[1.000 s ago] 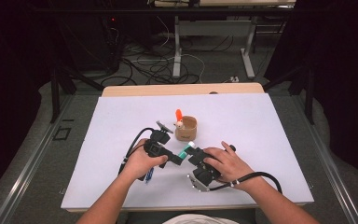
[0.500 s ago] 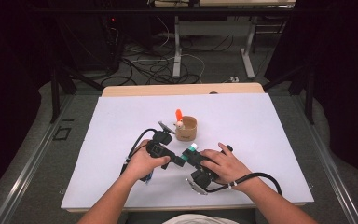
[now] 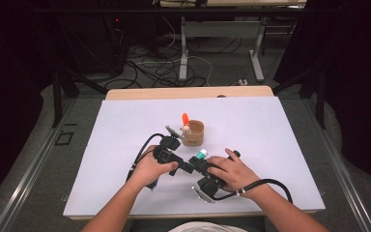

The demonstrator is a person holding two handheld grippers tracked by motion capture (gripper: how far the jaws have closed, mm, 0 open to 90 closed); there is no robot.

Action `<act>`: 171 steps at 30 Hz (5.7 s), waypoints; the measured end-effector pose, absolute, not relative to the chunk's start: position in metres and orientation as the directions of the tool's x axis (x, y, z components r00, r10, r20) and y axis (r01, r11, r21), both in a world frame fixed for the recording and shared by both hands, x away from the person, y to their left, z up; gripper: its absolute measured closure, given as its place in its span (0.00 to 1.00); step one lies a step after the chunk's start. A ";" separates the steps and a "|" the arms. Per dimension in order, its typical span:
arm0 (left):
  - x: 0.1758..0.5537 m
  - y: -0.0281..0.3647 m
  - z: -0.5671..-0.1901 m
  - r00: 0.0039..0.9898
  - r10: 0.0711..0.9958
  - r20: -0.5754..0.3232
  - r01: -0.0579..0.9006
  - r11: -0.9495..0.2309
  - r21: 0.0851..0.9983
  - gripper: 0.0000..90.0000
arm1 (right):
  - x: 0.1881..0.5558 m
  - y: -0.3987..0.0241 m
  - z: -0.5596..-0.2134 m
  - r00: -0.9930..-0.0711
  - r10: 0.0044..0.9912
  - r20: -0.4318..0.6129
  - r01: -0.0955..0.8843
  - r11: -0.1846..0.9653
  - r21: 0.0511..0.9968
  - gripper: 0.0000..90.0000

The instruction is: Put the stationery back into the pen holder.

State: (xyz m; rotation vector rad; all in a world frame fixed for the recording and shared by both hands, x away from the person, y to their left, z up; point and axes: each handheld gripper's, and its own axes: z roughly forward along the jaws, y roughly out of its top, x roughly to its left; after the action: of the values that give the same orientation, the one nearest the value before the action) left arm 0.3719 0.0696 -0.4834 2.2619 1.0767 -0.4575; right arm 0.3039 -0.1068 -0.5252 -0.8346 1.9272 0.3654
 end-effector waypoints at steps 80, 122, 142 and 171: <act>0.394 0.136 -0.483 0.569 0.793 -0.217 0.675 -0.299 0.675 0.18 | 0.397 -0.140 -0.485 -0.765 0.556 -0.327 -0.044 0.461 0.886 0.73; 0.396 0.140 -0.486 0.525 0.830 -0.190 0.672 -0.267 0.691 0.04 | 0.444 -0.133 -0.521 -0.681 0.731 0.039 0.203 0.137 0.970 0.73; 0.396 0.139 -0.487 0.527 0.826 -0.201 0.679 -0.266 0.685 0.04 | 0.450 -0.129 -0.533 -0.675 0.737 0.034 0.219 0.156 0.963 0.72; 0.397 0.139 -0.488 0.537 0.822 -0.188 0.675 -0.285 0.681 0.04 | 0.447 -0.135 -0.522 -0.682 0.729 0.063 0.231 0.132 0.964 0.47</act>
State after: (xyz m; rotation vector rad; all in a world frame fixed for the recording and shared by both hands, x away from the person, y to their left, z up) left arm 0.3966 0.1392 -0.4881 2.0414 1.2087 0.2564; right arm 0.4473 -0.1351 -0.5224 0.9217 1.9917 1.5723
